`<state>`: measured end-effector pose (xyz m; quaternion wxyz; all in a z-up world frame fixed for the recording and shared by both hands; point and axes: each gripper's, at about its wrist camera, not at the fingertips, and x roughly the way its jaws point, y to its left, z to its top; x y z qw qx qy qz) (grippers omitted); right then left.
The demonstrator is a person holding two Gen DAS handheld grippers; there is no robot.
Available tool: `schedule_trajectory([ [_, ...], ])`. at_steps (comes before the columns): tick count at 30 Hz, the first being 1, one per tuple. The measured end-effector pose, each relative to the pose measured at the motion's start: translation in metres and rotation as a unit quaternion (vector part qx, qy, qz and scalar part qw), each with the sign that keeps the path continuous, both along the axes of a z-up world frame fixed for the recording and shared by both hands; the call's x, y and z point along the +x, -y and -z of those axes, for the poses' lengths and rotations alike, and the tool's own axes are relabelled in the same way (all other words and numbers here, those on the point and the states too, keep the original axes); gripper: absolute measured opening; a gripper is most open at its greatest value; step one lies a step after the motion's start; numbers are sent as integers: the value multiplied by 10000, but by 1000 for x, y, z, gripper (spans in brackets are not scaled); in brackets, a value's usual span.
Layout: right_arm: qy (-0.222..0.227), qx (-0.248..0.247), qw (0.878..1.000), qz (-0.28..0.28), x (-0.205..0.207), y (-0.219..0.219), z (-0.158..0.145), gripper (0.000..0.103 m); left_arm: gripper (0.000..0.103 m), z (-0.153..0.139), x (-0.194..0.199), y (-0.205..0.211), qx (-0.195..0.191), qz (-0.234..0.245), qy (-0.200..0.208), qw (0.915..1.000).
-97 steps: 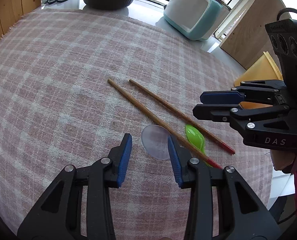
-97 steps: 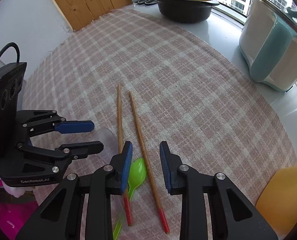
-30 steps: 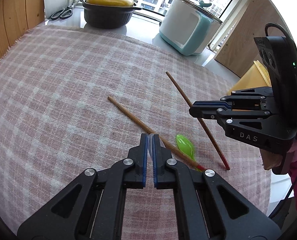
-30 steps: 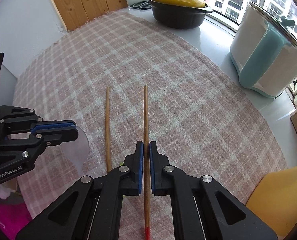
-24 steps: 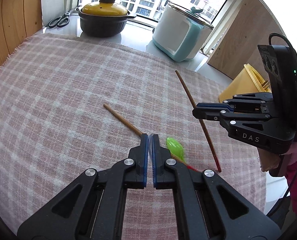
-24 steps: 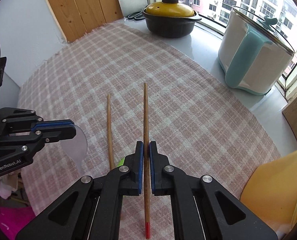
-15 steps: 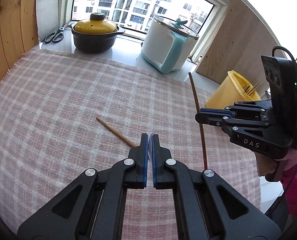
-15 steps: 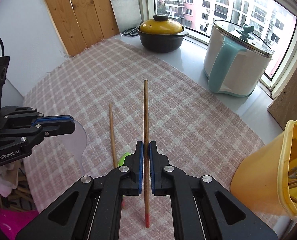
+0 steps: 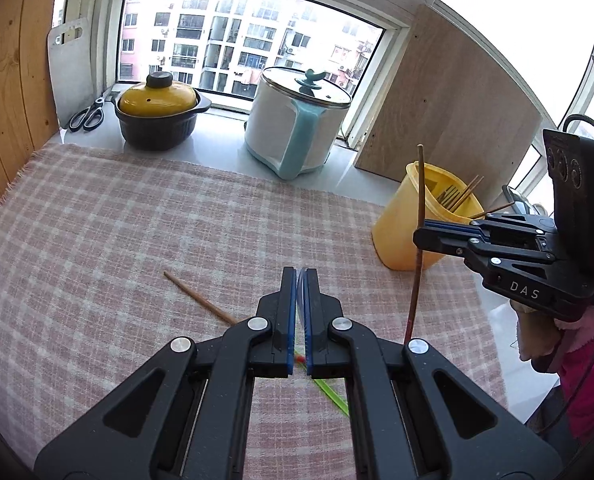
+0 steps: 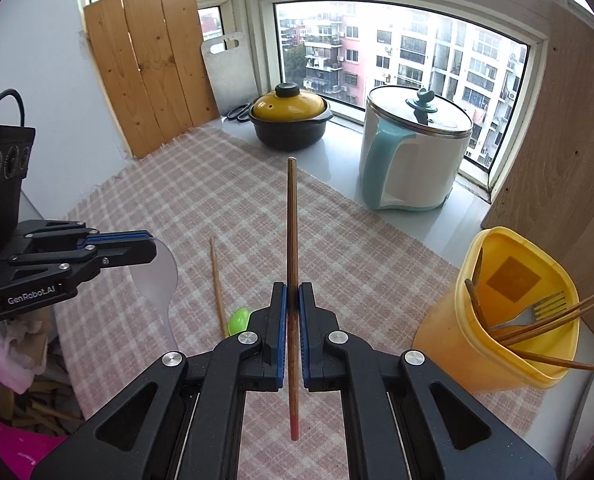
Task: Organize utensils
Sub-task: 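Carry the chopstick upright with the right gripper over the yellow container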
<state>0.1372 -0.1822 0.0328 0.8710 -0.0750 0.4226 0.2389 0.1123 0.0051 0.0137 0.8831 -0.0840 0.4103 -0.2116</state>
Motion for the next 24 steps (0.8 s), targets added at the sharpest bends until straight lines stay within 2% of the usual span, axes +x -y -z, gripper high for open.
schedule_trajectory([
  [9, 250, 253, 9983, 452, -14, 46, -28, 4, 1, -22, 7, 26, -71, 218, 264, 9994],
  [24, 667, 481, 9886, 1258, -24, 122, -70, 4, 1, -66, 45, 73, -276, 443, 754, 9958],
])
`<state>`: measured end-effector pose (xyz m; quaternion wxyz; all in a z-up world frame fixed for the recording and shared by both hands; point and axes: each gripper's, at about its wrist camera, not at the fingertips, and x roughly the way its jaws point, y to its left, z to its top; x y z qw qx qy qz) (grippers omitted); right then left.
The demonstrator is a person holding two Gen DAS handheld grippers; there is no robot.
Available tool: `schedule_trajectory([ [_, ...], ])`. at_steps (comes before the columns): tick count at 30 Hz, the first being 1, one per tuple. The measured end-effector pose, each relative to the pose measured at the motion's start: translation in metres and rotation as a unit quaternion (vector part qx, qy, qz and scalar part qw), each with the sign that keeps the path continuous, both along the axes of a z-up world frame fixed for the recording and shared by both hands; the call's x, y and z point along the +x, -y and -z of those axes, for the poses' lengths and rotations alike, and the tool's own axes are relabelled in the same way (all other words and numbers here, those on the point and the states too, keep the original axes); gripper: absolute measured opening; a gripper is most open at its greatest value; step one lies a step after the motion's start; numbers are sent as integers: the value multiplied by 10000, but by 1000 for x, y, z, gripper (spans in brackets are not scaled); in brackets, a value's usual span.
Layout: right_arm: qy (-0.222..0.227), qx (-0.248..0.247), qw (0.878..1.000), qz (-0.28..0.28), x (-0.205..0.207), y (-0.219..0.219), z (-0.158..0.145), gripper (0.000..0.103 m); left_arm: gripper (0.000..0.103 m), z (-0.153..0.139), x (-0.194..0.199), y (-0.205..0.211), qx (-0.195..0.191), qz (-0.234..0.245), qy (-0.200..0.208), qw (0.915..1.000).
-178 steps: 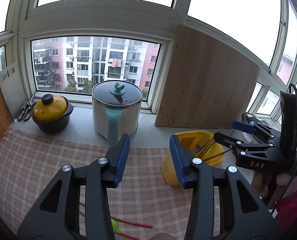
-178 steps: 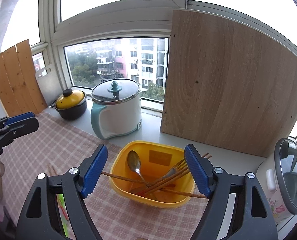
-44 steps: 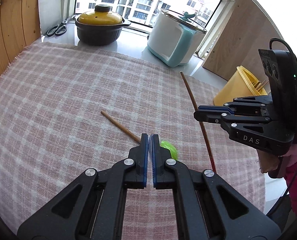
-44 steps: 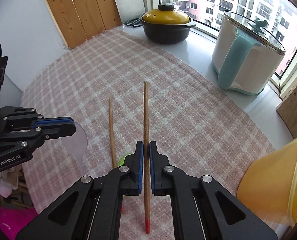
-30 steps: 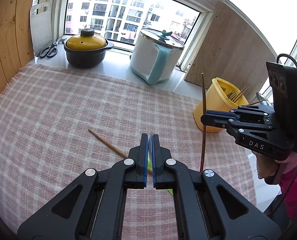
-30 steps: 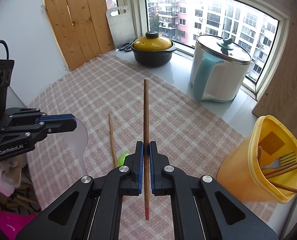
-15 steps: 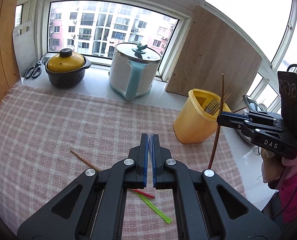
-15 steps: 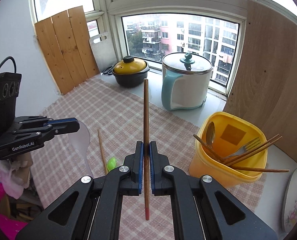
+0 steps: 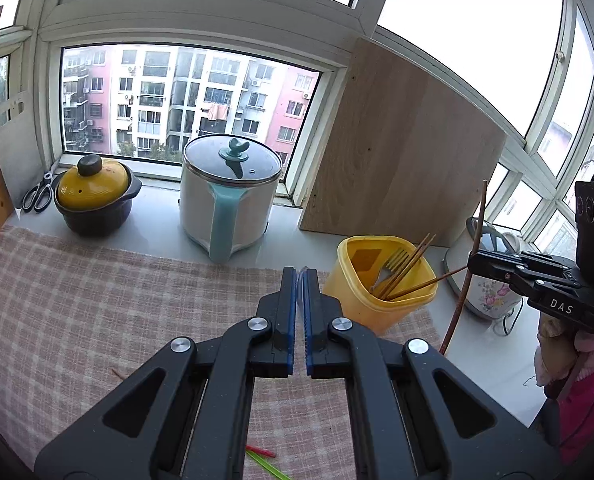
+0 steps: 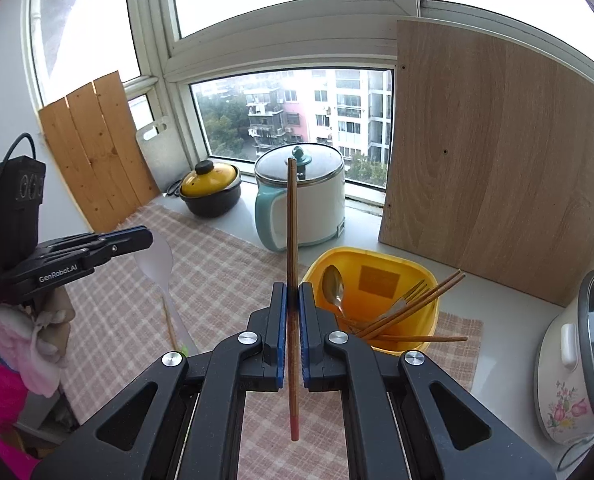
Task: Organize utensils
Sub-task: 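Carry the chopstick upright with the right gripper over the yellow container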
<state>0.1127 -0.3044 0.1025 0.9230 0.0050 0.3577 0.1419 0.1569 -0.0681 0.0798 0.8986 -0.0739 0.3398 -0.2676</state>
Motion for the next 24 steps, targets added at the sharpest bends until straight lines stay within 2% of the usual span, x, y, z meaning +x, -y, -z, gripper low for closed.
schedule_trajectory([
  [9, 144, -124, 9995, 269, 9, 22, -16, 4, 1, -22, 32, 28, -129, 63, 194, 9997],
  [24, 324, -9, 9981, 523, 45, 43, -36, 4, 1, -22, 87, 67, -113, -31, 146, 9998],
])
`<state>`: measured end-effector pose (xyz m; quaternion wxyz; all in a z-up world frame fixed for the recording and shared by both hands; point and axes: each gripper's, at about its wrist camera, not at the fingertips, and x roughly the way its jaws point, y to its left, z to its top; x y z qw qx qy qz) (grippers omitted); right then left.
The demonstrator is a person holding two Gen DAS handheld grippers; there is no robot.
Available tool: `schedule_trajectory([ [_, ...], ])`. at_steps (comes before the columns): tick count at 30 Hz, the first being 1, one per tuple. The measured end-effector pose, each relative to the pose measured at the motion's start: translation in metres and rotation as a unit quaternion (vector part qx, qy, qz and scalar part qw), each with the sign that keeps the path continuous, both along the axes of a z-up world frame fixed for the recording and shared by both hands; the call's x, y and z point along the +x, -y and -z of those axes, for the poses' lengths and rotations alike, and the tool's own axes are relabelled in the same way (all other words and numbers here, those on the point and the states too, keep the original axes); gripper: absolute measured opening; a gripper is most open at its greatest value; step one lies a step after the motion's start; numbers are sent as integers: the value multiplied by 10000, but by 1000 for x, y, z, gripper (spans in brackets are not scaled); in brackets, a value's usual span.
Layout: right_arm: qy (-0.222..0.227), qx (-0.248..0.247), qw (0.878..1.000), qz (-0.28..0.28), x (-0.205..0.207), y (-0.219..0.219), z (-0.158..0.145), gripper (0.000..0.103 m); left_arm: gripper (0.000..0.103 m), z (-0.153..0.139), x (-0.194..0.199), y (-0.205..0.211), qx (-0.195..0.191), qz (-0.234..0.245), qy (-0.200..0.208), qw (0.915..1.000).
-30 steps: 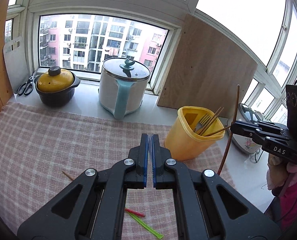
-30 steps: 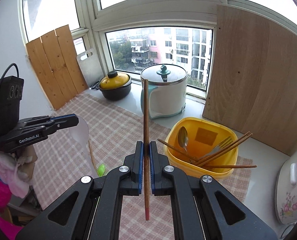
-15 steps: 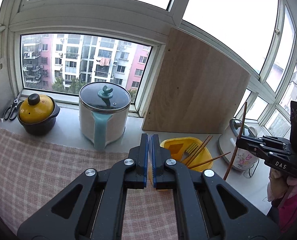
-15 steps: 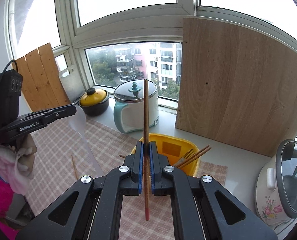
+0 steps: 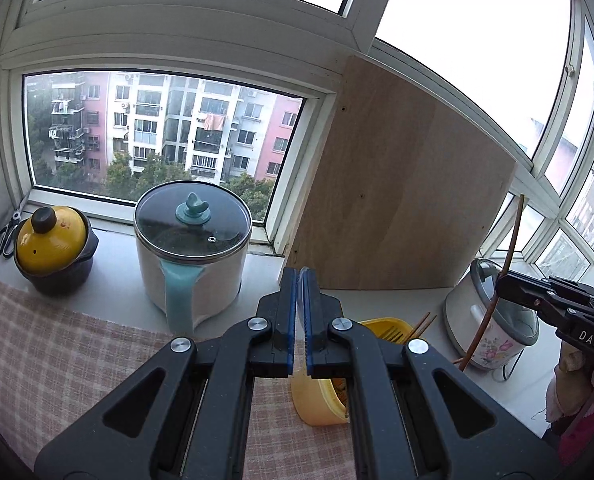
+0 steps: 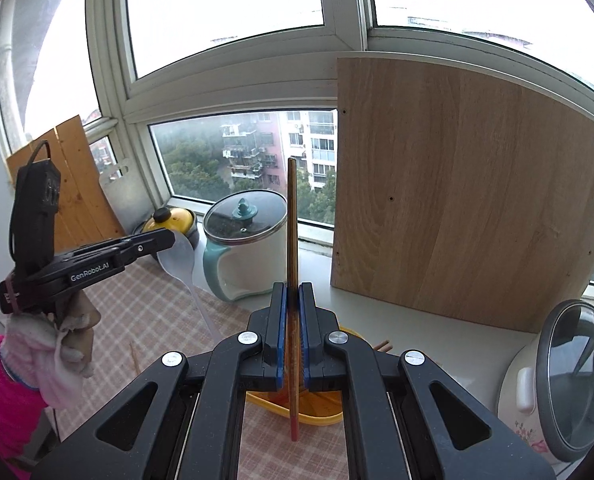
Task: Organize utensils
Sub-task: 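Carry the chopstick upright with the right gripper over the yellow container, then lower the chopstick into the container and open the right gripper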
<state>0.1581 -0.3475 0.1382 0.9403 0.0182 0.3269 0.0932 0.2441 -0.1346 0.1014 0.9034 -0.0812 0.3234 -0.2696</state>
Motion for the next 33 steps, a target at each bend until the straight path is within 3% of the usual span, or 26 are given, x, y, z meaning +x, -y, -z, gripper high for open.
schedule_trajectory([
  [22, 150, -524, 9978, 369, 44, 8, 30, 4, 1, 32, 24, 58, 552, 45, 61, 9984],
  [33, -170, -451, 9984, 308, 43, 14, 54, 4, 1, 42, 27, 63, 612, 153, -17, 9980],
])
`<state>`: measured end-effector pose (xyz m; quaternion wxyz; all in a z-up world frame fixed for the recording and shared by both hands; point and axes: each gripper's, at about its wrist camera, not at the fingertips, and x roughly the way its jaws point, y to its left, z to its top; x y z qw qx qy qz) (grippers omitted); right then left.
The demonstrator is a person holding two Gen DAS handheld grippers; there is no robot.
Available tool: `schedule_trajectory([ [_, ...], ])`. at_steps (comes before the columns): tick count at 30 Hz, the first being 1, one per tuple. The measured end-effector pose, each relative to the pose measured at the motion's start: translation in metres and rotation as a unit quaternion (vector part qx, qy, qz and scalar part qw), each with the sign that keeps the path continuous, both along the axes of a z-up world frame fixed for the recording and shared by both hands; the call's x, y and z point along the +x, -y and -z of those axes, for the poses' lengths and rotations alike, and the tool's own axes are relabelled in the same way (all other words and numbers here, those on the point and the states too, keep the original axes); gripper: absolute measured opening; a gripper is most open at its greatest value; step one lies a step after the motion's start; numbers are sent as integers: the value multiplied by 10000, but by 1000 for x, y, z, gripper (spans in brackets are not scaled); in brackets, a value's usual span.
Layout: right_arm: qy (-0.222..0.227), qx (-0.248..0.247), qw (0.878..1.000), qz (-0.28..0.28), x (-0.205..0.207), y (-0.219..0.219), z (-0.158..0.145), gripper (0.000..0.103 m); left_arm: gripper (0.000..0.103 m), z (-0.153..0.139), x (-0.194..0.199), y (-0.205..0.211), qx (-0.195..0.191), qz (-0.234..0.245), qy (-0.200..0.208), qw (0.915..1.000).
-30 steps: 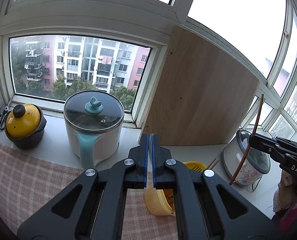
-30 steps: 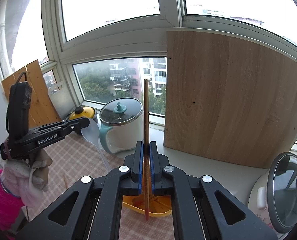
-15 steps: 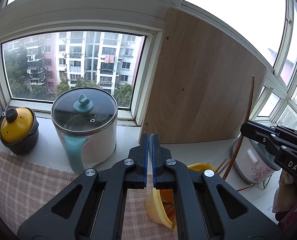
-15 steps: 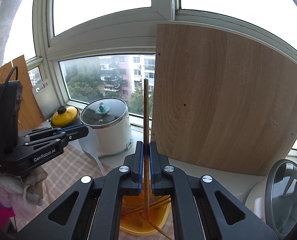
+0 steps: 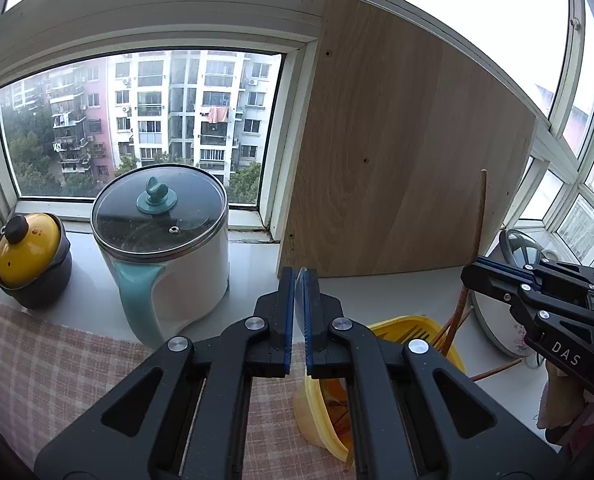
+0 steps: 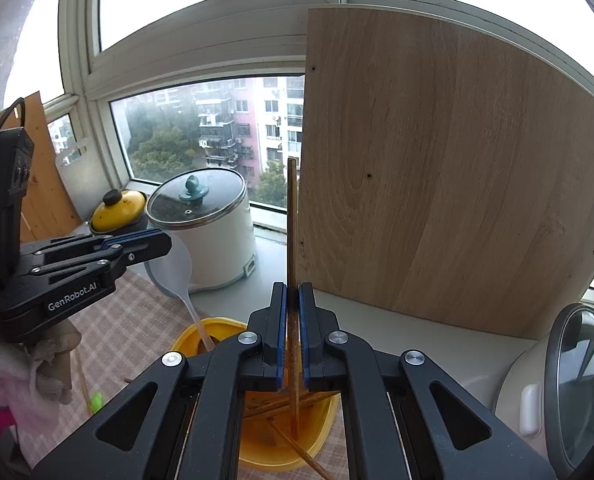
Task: Organize utensils
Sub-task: 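Lower the chopstick into the container and open the right gripper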
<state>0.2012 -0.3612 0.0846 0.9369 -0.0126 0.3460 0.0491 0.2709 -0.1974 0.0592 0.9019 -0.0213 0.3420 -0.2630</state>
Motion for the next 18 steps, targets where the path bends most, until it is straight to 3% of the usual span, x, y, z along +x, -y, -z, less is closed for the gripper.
schedule_trajectory([
  [8, -207, 2, 9998, -20, -3, 3, 7, 5, 6, -3, -4, -5, -88, 0, -84, 9999],
  [12, -214, 41, 9998, -1, -6, 4, 8, 31, 6, -2, -8, -10, -98, -11, -106, 9999],
  [18, -216, 99, 9997, 23, -12, 4, 7, 31, 6, -3, -18, -18, -95, -29, -120, 9999],
])
